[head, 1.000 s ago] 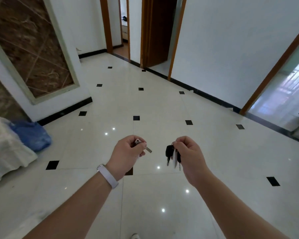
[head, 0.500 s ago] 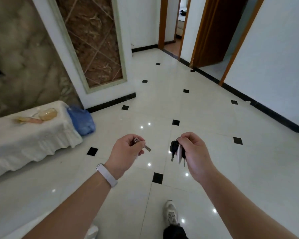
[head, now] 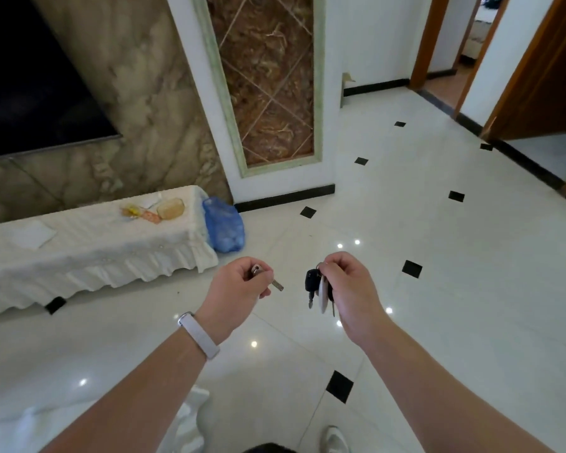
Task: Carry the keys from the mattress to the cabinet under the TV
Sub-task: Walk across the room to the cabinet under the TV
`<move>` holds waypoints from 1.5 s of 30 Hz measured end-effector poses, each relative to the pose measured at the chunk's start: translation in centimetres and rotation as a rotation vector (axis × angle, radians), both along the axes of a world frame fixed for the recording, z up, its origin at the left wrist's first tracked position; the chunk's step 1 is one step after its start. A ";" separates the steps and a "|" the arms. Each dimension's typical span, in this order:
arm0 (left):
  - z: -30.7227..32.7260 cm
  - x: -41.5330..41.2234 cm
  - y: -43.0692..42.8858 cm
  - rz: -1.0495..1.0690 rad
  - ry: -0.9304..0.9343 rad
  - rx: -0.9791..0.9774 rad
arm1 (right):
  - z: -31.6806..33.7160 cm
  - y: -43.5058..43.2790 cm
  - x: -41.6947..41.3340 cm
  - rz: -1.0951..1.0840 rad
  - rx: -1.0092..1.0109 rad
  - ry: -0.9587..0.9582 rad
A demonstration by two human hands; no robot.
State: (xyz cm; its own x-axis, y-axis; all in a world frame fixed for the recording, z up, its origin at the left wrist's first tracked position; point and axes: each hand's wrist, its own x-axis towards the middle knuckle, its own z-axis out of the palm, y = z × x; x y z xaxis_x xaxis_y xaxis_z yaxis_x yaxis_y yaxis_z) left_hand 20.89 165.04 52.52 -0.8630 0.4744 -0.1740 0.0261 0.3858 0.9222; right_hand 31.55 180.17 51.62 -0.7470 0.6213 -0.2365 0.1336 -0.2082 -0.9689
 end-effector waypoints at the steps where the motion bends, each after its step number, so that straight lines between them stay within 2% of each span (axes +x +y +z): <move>1: 0.0 -0.7 0.2 0.021 -0.007 -0.003 | 0.1 0.6 -1.2 0.026 0.005 0.003; 8: 0.5 -6.1 -0.8 0.195 0.012 -0.012 | 0.1 1.5 -9.2 0.191 -0.007 0.010; 16: -2.2 -16.2 -4.1 0.314 -0.011 0.024 | -1.0 -0.3 -21.1 0.312 0.008 -0.055; 24: -3.3 -31.3 -7.9 0.390 -0.097 0.046 | -0.6 -2.8 -37.0 0.351 0.104 -0.135; 29: -2.0 -39.8 -9.8 0.406 -0.063 0.056 | 1.0 -5.1 -45.2 0.358 0.143 -0.102; 34: -0.9 -45.6 -10.6 0.439 -0.063 0.104 | 1.8 -5.8 -51.1 0.376 0.144 -0.106; 45: -2.8 -56.1 -10.4 0.523 -0.067 0.025 | -1.1 -5.4 -64.6 0.455 0.091 -0.138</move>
State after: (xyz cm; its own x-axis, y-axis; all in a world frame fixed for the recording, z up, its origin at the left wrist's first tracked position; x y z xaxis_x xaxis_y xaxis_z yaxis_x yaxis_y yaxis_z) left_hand -35.17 154.68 49.76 -0.9729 -0.0123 -0.2310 -0.2234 0.3092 0.9244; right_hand -33.03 174.77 50.54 -0.9131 0.2619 -0.3126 0.3202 -0.0141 -0.9472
